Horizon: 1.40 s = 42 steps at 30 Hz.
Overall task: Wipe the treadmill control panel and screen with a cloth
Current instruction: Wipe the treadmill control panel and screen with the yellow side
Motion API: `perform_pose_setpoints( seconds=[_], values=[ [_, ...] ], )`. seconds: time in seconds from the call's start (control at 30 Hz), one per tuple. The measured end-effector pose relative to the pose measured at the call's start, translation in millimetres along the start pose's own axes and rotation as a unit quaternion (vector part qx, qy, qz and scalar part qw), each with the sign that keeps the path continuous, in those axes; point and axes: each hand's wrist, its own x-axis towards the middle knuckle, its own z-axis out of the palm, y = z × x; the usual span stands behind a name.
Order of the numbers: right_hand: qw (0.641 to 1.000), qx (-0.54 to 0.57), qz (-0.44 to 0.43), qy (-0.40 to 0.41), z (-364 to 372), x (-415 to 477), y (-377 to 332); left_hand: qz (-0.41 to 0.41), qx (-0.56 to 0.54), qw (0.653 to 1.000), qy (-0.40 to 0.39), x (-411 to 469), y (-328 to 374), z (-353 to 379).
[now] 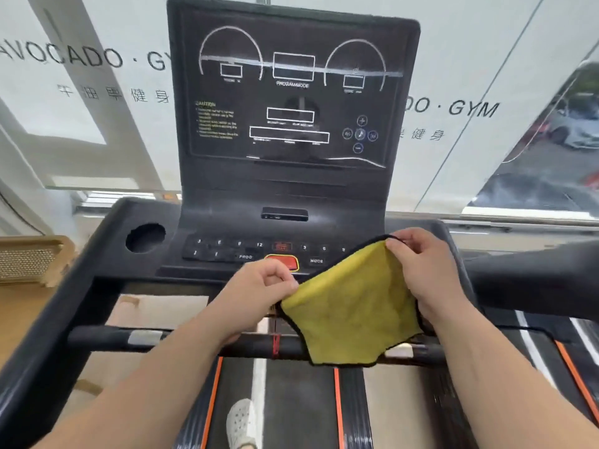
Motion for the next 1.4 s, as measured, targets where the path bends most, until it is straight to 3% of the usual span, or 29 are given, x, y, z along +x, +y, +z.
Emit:
perform_pose_setpoints(
  seconds=[0.23,0.3,0.37,0.43,0.53,0.63,0.73,0.83,1.0,1.23,1.4],
  values=[
    [0.964,-0.217,0.009,0.153,56,94,-24,0.045,0.119,0.992,-0.001,106,13,-12],
    [0.967,-0.222,0.032,0.119,82,101,-4,0.083,0.193,0.978,-0.002,123,4,-24],
    [0.966,-0.252,0.038,0.037,105,92,22,0.144,0.301,0.942,0.028,133,-13,-41],
    [0.937,-0.346,0.031,-0.019,121,74,46,0.174,0.392,0.901,0.063,136,-30,-57],
    [0.899,-0.435,0.033,-0.031,128,50,65,0.204,0.469,0.856,0.081,134,-49,-71],
    [0.891,-0.450,0.050,-0.030,133,46,68,0.211,0.526,0.820,0.084,132,-65,-74],
    [0.877,-0.469,0.091,-0.050,137,58,68,0.204,0.548,0.805,0.097,130,-69,-71],
    [0.857,-0.504,0.074,-0.074,138,78,69,0.197,0.568,0.792,0.104,129,-69,-69],
    [0.823,-0.545,-0.054,-0.150,142,96,67,0.170,0.573,0.792,0.122,130,-70,-66],
    [0.740,-0.534,-0.249,-0.325,96,79,84,0.180,0.571,0.786,0.152,130,-72,-64],
    [0.760,-0.553,-0.187,-0.284,63,86,96,0.203,0.572,0.778,0.162,131,-73,-63]
  ],
)
